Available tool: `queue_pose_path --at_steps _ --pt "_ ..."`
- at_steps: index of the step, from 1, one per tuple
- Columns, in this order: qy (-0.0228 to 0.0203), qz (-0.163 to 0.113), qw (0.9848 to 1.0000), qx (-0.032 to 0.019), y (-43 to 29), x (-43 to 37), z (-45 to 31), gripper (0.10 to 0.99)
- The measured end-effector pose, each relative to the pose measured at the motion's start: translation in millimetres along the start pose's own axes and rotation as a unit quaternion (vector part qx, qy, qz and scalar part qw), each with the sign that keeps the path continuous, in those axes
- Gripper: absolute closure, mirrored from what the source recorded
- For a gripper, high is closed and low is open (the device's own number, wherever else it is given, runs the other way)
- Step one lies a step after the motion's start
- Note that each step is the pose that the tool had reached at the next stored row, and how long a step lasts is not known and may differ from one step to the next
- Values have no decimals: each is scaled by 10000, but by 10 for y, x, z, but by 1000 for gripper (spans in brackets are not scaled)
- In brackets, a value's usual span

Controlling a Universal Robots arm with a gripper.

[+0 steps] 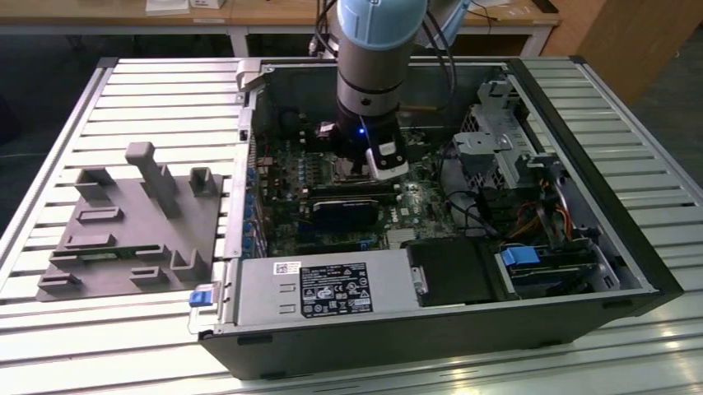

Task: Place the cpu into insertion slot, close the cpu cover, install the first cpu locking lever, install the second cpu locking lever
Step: 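Install the second cpu locking lever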

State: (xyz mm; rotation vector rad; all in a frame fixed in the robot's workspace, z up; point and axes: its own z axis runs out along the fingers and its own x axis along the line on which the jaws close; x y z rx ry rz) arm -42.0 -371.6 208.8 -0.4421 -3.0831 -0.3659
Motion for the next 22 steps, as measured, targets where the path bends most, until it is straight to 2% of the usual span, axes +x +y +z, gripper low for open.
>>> queue_pose_path --at_steps 5,7,13,22 --pt "-11 -2 10000 35 111 29 27 980" --pt "-18 -2 10000 61 134 35 16 980" --pt "-41 -4 9999 140 171 42 -91 980" --pt "-44 -5 9999 148 172 43 -93 980"
